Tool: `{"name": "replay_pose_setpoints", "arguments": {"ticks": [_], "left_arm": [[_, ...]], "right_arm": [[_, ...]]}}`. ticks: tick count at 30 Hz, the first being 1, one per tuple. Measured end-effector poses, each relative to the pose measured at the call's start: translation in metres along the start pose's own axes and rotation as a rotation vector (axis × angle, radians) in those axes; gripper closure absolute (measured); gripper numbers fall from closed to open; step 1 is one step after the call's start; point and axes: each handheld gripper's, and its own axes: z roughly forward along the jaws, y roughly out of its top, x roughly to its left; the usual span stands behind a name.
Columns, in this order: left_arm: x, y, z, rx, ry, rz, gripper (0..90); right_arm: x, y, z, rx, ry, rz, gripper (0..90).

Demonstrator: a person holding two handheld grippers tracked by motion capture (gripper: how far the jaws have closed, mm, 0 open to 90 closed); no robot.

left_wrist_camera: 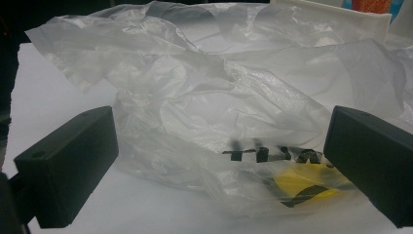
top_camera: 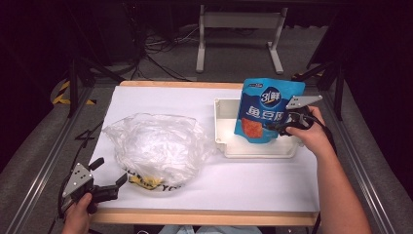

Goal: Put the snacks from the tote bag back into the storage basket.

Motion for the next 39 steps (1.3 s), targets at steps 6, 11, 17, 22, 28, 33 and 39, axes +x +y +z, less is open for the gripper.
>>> {"name": "replay_pose_setpoints", "arguments": {"ticks": [6, 11, 17, 22, 28, 33, 39], "left_arm": [[0.001, 0.000, 0.000, 0.001, -0.002, -0.001, 0.2], [0.000, 0.000, 0.001, 0.002, -0.004, 0.000, 0.2], [0.000, 0.001, 0.002, 0.009, -0.007, 0.004, 0.2], [-0.001, 0.001, 0.003, 0.013, -0.010, 0.012, 0.2], [-0.001, 0.001, 0.004, 0.009, -0.011, 0.014, 0.2], [-0.001, 0.001, 0.004, 0.008, -0.011, 0.012, 0.2], [-0.001, 0.001, 0.004, 0.010, -0.010, 0.015, 0.2]], "right_arm": [[0.006, -0.001, -0.003, -0.006, -0.019, 0.036, 19.3], [0.007, -0.001, -0.013, -0.043, -0.057, 0.067, 14.8], [0.009, -0.001, -0.030, -0.064, -0.099, 0.082, 12.8], [0.015, 0.000, -0.051, -0.113, -0.134, 0.087, 12.7], [0.021, -0.003, -0.072, -0.137, -0.156, 0.090, 12.0], [0.028, -0.004, -0.090, -0.143, -0.182, 0.098, 11.2], [0.042, 0.000, -0.105, -0.163, -0.195, 0.102, 11.2]]}}
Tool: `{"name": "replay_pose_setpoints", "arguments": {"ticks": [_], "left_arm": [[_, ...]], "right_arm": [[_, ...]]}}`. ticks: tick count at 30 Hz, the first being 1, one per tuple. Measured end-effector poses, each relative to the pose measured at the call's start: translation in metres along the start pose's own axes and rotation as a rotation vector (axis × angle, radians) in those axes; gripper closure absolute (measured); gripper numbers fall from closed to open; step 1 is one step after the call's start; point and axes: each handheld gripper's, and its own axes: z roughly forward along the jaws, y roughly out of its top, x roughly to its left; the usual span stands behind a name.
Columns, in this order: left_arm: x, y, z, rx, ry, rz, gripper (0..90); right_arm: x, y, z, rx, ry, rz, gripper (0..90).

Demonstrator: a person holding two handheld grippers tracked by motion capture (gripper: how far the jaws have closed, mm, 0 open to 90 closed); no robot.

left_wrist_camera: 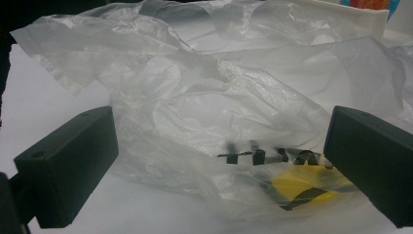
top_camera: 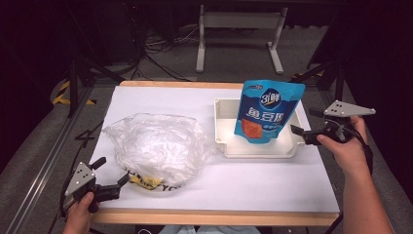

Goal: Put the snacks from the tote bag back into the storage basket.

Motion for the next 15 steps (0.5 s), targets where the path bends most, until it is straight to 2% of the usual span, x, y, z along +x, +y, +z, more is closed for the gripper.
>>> {"name": "replay_pose_setpoints", "arguments": {"ticks": [4, 8, 13, 15], "left_arm": [[0.000, 0.000, 0.000, -0.001, 0.001, -0.004, 0.2], [-0.001, 0.000, 0.000, 0.000, 0.000, 0.000, 0.2], [-0.002, 0.000, 0.000, 0.006, 0.001, -0.001, 0.2], [-0.002, 0.000, 0.000, 0.007, 0.000, -0.001, 0.2]], "right_arm": [[0.012, 0.004, -0.010, -0.021, 0.038, -0.009, 10.6], [0.026, 0.006, -0.016, -0.012, 0.110, -0.013, 9.8], [0.044, 0.010, -0.020, -0.009, 0.153, -0.045, 9.2], [0.047, 0.011, -0.020, -0.015, 0.162, -0.048, 9.1]]}}
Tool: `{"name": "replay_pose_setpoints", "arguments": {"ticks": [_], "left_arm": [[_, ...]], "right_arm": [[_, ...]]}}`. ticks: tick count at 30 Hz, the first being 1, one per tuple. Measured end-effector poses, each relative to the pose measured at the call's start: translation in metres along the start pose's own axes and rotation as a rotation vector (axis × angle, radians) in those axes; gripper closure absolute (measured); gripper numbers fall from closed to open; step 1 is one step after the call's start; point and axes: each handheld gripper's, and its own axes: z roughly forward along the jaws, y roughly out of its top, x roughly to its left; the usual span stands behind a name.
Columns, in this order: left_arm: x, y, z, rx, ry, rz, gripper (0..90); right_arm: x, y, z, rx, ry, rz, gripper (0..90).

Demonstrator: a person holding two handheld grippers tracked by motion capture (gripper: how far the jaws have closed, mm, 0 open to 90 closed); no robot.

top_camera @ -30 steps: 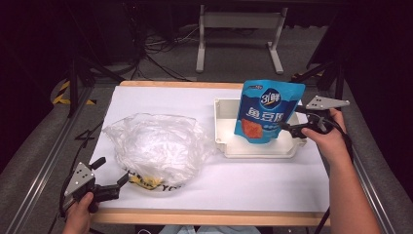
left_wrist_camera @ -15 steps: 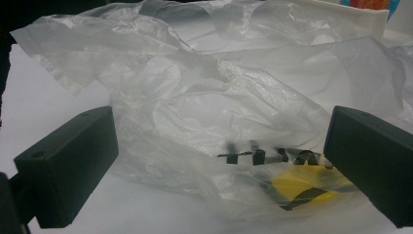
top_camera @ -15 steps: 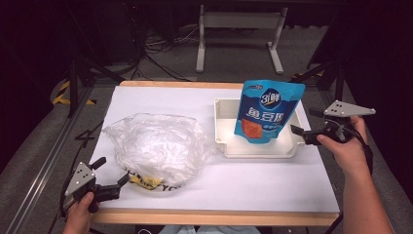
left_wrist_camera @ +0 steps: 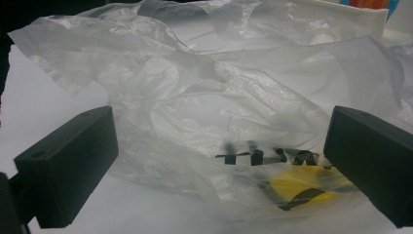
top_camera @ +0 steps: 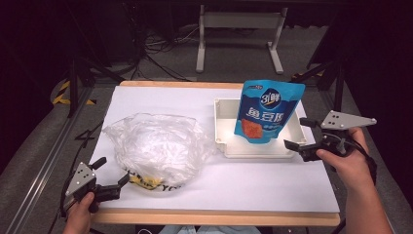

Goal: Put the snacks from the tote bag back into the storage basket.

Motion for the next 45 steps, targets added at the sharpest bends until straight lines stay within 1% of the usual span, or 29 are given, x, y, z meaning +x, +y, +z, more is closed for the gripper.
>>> {"name": "replay_pose_setpoints", "arguments": {"ticks": [3, 10, 11, 13, 17, 18, 21, 23, 24, 26, 27, 29, 30, 34, 38, 41, 45], "left_arm": [[0.000, 0.000, 0.000, 0.000, -0.002, 0.002, 0.2], [0.000, 0.000, 0.000, -0.007, -0.002, 0.003, 0.2], [0.000, 0.000, -0.001, 0.007, -0.002, 0.006, 0.2], [0.000, 0.000, 0.000, -0.002, -0.002, 0.004, 0.2], [0.000, 0.001, -0.001, 0.007, -0.003, 0.009, 0.2], [0.000, 0.001, -0.001, 0.007, -0.003, 0.009, 0.2], [0.000, 0.000, 0.000, 0.002, -0.002, 0.007, 0.2], [0.000, 0.001, -0.001, 0.006, -0.003, 0.008, 0.2], [0.000, 0.000, 0.000, -0.003, -0.003, 0.007, 0.2], [0.000, 0.000, 0.000, 0.000, -0.004, 0.007, 0.2], [0.000, 0.000, 0.000, -0.009, -0.003, 0.005, 0.2], [0.000, 0.000, 0.000, -0.009, -0.003, 0.005, 0.2], [0.000, 0.000, 0.000, -0.004, -0.005, 0.006, 0.2], [0.000, 0.000, 0.000, -0.011, -0.005, 0.009, 0.2], [0.000, 0.000, 0.000, -0.012, -0.006, 0.007, 0.2], [0.000, 0.000, 0.000, -0.013, -0.009, 0.006, 0.2], [0.000, 0.000, -0.001, -0.013, -0.012, 0.005, 0.2]], "right_arm": [[0.012, 0.001, 0.002, -0.014, 0.078, -0.013, 8.6], [0.028, -0.006, 0.011, -0.035, 0.126, -0.012, 7.9], [0.029, -0.008, 0.013, -0.030, 0.134, -0.012, 7.7], [0.032, -0.013, 0.019, -0.015, 0.150, -0.011, 7.2], [0.036, -0.022, 0.029, -0.017, 0.158, -0.001, 6.2], [0.036, -0.022, 0.029, -0.017, 0.158, -0.001, 6.2], [0.039, -0.028, 0.035, -0.031, 0.161, 0.001, 5.1], [0.041, -0.033, 0.040, -0.042, 0.154, 0.000, 4.7], [0.043, -0.035, 0.042, -0.042, 0.152, -0.002, 4.3], [0.045, -0.040, 0.047, -0.046, 0.146, -0.010, 4.2], [0.047, -0.044, 0.051, -0.047, 0.142, -0.009, 4.3], [0.049, -0.050, 0.057, -0.046, 0.137, -0.008, 3.9], [0.050, -0.053, 0.061, -0.049, 0.136, -0.006, 3.9], [0.053, -0.063, 0.073, -0.039, 0.141, -0.001, 3.9], [0.056, -0.071, 0.082, -0.047, 0.149, 0.012, 3.9], [0.056, -0.075, 0.085, -0.056, 0.144, 0.022, 3.9], [0.055, -0.085, 0.092, -0.068, 0.130, 0.042, 3.9]]}}
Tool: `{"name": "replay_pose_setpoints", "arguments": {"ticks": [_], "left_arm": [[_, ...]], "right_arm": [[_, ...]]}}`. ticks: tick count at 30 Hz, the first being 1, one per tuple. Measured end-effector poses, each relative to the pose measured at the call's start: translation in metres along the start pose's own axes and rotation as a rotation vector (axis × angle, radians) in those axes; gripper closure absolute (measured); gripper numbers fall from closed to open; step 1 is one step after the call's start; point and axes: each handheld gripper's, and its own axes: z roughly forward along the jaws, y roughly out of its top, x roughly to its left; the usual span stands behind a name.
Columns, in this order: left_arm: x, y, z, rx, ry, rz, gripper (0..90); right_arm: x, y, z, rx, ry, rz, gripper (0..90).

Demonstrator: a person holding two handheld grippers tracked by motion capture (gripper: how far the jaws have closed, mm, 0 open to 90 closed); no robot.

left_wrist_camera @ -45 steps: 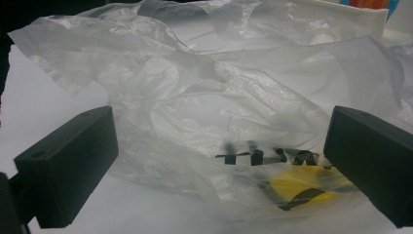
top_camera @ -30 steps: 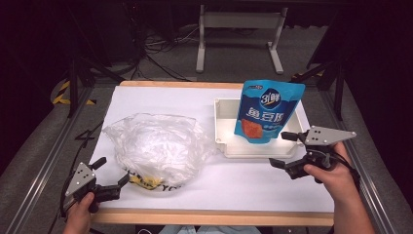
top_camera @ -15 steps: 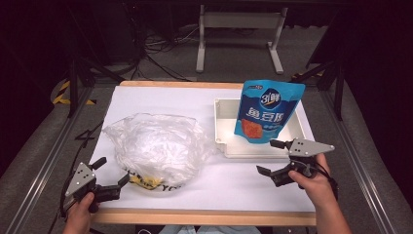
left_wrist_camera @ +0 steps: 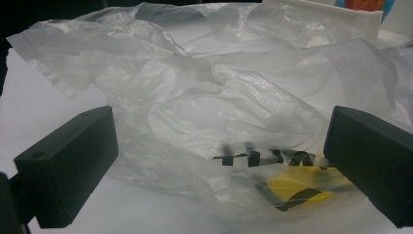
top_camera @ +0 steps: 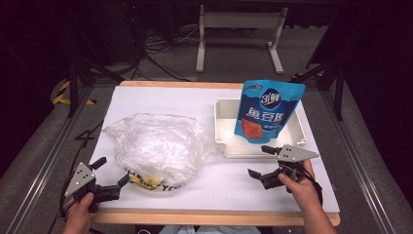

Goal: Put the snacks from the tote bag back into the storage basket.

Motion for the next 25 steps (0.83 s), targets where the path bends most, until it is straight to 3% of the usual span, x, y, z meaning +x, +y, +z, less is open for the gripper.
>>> {"name": "replay_pose_setpoints", "arguments": {"ticks": [9, 19, 25], "left_arm": [[0.000, 0.000, 0.000, -0.001, 0.000, 0.002, 0.2], [0.001, 0.000, 0.000, -0.004, -0.008, -0.001, 0.2], [0.001, 0.000, 0.001, -0.003, -0.027, -0.010, 0.2]], "right_arm": [[-0.005, -0.020, 0.015, 0.032, -0.044, 0.022, 3.9], [-0.006, -0.028, 0.020, 0.030, -0.068, 0.041, 3.9], [-0.004, -0.028, 0.020, 0.016, -0.084, 0.027, 3.9]]}}
